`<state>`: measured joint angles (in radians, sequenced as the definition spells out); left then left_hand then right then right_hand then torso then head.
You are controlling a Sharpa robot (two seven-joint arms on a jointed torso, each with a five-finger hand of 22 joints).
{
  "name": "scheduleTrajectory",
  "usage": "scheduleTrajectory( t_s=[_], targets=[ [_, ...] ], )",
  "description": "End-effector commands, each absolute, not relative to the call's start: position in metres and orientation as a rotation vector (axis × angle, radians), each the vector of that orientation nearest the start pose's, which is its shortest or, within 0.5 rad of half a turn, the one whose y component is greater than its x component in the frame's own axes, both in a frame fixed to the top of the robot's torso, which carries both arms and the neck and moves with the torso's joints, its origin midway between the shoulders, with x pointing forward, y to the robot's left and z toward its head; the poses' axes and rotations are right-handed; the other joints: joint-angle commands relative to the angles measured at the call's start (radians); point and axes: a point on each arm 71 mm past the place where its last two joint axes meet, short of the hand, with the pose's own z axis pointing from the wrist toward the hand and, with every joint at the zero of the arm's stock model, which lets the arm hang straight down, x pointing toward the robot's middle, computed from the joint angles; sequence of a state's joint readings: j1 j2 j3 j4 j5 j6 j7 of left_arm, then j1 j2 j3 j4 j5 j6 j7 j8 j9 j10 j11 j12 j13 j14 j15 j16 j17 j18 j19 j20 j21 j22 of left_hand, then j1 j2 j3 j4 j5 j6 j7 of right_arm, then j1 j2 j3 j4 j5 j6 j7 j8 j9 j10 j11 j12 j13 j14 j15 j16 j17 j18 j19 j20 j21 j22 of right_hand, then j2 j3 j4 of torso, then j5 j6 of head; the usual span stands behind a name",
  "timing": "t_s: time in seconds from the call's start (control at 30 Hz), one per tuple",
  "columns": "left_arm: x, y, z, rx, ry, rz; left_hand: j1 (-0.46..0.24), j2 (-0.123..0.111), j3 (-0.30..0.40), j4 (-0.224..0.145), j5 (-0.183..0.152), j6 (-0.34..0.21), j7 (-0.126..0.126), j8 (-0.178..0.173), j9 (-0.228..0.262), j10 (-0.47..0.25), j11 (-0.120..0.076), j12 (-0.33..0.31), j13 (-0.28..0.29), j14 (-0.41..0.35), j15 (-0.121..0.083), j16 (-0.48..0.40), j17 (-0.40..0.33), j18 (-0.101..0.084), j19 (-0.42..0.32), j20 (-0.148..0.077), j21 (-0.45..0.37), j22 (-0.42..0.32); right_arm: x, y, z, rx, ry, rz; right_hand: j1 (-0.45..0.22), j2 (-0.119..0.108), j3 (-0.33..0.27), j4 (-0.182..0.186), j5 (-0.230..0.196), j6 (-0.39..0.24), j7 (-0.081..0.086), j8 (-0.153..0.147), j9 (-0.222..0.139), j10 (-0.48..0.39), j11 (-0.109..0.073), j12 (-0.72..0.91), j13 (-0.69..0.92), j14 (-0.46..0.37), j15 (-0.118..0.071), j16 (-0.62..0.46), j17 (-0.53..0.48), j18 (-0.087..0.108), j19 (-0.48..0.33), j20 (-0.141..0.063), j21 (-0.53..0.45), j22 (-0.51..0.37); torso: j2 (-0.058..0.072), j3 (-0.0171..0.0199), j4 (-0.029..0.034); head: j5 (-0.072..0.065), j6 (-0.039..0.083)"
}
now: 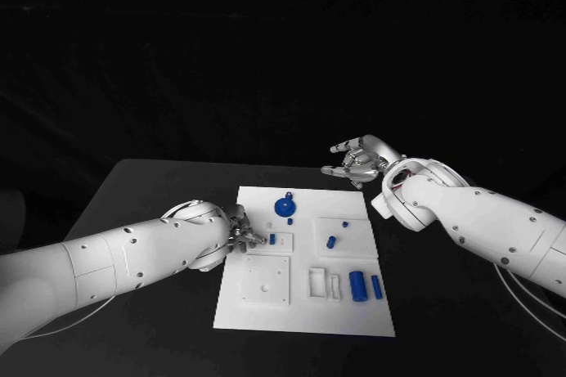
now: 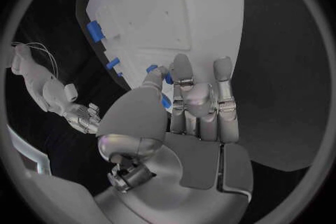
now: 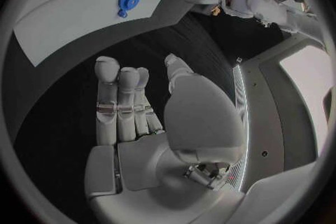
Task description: Assemble the parts on the task board
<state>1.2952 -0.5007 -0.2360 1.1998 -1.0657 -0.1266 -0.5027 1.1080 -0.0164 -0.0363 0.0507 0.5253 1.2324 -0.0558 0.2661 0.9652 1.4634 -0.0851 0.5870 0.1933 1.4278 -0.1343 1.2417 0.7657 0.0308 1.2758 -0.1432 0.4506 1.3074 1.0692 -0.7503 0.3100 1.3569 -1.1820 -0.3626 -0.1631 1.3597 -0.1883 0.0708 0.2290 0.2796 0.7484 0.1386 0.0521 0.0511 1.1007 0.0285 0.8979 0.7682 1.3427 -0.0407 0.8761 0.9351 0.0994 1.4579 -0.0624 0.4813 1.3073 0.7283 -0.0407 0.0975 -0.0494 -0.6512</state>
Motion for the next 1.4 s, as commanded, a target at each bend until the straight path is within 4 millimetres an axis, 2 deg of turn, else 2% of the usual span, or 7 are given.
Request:
scheduleTrajectory(
  t_s=[0.03,0.73,0.9,0.97,1.03,1.13,1.4],
  targets=[
    [0.527,0.146,-0.246,-0.189,2.16,-0.332,0.009,-0.025,-0.012,0.011,-0.007,-0.005,0.009,-0.003,-0.003,0.052,0.006,-0.011,-0.002,-0.008,-0.001,-0.009,-0.011,-0.013,-0.001,0.001,-0.007,0.014,0.537,-0.23,-0.142,0.413,1.519,0.762,-0.009,0.002,0.001,-0.001,0.003,0.002,0.001,0.0,0.001,0.004,-0.001,0.003,-0.001,0.002,-0.003,-0.004,-0.001,0.016,0.014,0.0,-0.004,0.055,0.0,-0.0008,-0.0006,-0.002,-0.001],
    [0.515,0.161,-0.236,-0.204,2.181,-0.37,0.049,-0.088,-0.017,0.057,-0.056,-0.129,0.047,0.074,-0.242,0.042,0.024,-0.105,0.004,-0.073,0.005,-0.051,-0.18,-0.031,-0.018,-0.004,-0.047,0.016,0.536,-0.233,-0.146,0.419,1.525,0.754,-0.006,0.0,-0.001,0.0,0.003,-0.003,0.001,0.0,0.001,0.004,0.0,0.002,-0.002,0.002,-0.003,-0.004,-0.001,0.016,0.014,0.0,-0.005,0.054,0.0,-0.0014,0.0012,-0.009,0.003],
    [0.517,0.165,-0.218,-0.268,2.138,-0.451,0.105,-0.017,0.001,0.031,-0.054,-0.23,0.102,-0.012,-0.399,-0.068,0.057,-0.216,-0.041,-0.144,0.047,-0.119,-0.228,-0.025,-0.066,0.028,-0.097,-0.007,0.536,-0.235,-0.147,0.42,1.525,0.752,-0.004,0.001,-0.002,0.002,0.003,-0.003,0.001,0.0,0.001,0.004,-0.001,0.002,-0.002,0.002,-0.003,-0.004,-0.002,0.016,0.015,0.0,-0.005,0.055,-0.001,-0.0011,0.0015,-0.014,0.006],
    [0.519,0.167,-0.207,-0.287,2.105,-0.487,0.147,0.015,0.005,0.003,-0.053,-0.225,0.14,-0.09,-0.628,-0.056,0.087,-0.353,-0.136,-0.134,0.072,-0.13,-0.265,0.008,-0.057,0.056,-0.128,-0.026,0.536,-0.236,-0.147,0.42,1.525,0.749,-0.004,0.001,-0.002,0.002,0.003,-0.003,0.001,0.0,0.001,0.004,-0.001,0.002,-0.002,0.002,-0.003,-0.004,-0.002,0.016,0.015,0.0,-0.005,0.055,0.0,-0.0022,0.0012,-0.019,0.008],
    [0.52,0.169,-0.199,-0.294,2.079,-0.512,0.205,0.027,0.038,-0.039,-0.036,-0.224,0.143,-0.09,-0.675,-0.094,0.091,-0.402,-0.129,-0.157,0.072,-0.146,-0.279,0.004,-0.066,0.058,-0.141,-0.03,0.536,-0.237,-0.147,0.421,1.525,0.747,-0.003,0.002,-0.001,0.001,0.002,0.001,0.001,0.0,0.001,0.005,-0.001,0.003,-0.002,0.003,-0.003,-0.004,-0.002,0.016,0.015,0.0,-0.005,0.055,0.0,-0.0026,0.0005,-0.02,0.008],
    [0.524,0.17,-0.179,-0.299,1.99,-0.611,0.263,0.017,0.135,-0.117,-0.161,-0.195,0.153,-0.082,-0.747,-0.145,0.114,-0.474,-0.13,-0.216,0.096,-0.265,-0.35,0.007,-0.121,0.08,-0.207,-0.069,0.536,-0.24,-0.148,0.427,1.521,0.741,-0.004,0.003,0.0,0.0,0.002,0.006,0.0,0.001,0.002,0.005,-0.001,0.002,-0.003,0.003,-0.003,-0.004,-0.002,0.016,0.015,0.0,-0.005,0.055,0.0,-0.0018,0.0,-0.024,0.011],
    [0.533,0.147,-0.148,-0.188,1.733,-0.853,0.312,-0.002,0.202,-0.219,-0.284,-0.169,0.175,-0.14,-0.855,-0.227,0.155,-0.524,-0.134,-0.207,0.123,-0.475,-0.465,0.029,-0.156,0.105,-0.271,-0.1,0.538,-0.244,-0.149,0.447,1.505,0.74,-0.005,0.013,0.007,-0.019,0.002,0.033,-0.003,0.002,0.003,0.027,-0.007,-0.083,-0.107,-0.002,-0.007,-0.038,-0.031,0.017,0.008,-0.003,-0.084,0.037,0.0,-0.0018,0.0007,-0.024,0.02]
  ],
)
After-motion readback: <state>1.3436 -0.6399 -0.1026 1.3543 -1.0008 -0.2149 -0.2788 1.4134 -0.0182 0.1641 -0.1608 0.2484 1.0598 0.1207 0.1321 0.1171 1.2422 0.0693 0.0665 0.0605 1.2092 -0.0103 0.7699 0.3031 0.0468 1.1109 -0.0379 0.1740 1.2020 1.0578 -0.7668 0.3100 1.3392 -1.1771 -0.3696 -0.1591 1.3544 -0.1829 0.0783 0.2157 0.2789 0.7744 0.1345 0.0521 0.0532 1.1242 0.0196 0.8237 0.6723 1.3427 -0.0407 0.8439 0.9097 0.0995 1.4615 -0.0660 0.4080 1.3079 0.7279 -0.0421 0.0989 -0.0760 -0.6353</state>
